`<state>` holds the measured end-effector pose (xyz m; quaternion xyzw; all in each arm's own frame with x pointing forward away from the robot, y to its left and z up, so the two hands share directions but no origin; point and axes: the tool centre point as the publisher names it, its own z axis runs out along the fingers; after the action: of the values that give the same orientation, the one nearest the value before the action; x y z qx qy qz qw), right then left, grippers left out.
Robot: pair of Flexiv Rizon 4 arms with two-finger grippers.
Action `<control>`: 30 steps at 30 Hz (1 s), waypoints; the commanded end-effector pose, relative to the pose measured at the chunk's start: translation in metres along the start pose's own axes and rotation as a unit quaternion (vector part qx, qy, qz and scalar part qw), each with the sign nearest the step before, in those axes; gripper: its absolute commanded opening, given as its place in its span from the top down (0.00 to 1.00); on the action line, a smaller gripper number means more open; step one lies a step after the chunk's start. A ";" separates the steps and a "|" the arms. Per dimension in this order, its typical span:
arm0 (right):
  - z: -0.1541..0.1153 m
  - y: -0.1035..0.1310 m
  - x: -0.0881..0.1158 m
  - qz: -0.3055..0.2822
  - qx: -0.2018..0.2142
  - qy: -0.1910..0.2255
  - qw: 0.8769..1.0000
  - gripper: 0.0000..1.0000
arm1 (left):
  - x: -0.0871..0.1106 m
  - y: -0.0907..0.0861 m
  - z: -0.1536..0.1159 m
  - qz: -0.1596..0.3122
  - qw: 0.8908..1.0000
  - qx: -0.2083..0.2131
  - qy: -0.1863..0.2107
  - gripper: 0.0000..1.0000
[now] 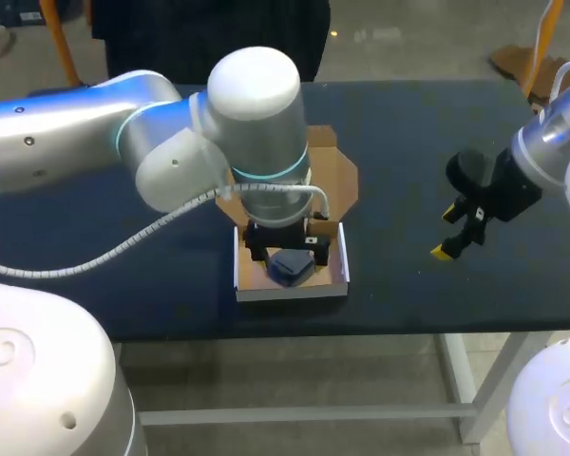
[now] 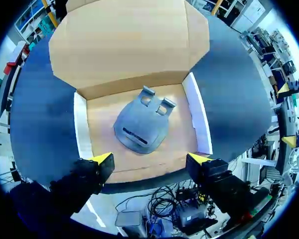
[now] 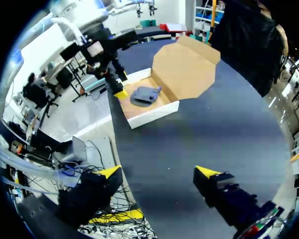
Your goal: Assemble the packaging by folding the flat box into shape, placing the metal phone stand inside, and closing the box properly
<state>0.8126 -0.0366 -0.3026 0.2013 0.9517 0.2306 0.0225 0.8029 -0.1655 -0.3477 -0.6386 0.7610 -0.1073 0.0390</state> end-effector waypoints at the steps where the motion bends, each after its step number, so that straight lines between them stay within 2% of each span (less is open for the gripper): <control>1: -0.002 -0.001 0.000 -0.001 -0.002 0.002 1.000 0.00 | -0.022 0.000 -0.031 0.025 0.999 0.028 0.028 0.00; 7: -0.002 -0.001 0.000 -0.001 -0.002 0.002 1.000 0.00 | -0.038 -0.009 -0.047 0.084 0.994 0.040 0.056 0.00; 17: -0.002 -0.001 0.000 -0.001 -0.002 0.002 1.000 0.00 | -0.072 -0.024 -0.064 0.170 0.979 0.055 0.096 0.00; 23: -0.002 -0.001 0.000 -0.001 -0.002 0.002 1.000 0.00 | -0.093 -0.036 -0.073 0.200 0.971 0.066 0.114 0.00; 30: -0.002 -0.001 0.000 -0.001 -0.002 0.002 1.000 0.00 | -0.093 -0.036 -0.073 0.200 0.971 0.066 0.114 0.00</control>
<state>0.8126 -0.0366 -0.3026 0.2013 0.9517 0.2306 0.0225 0.8416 -0.0741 -0.2752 -0.4530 0.8646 -0.2170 0.0138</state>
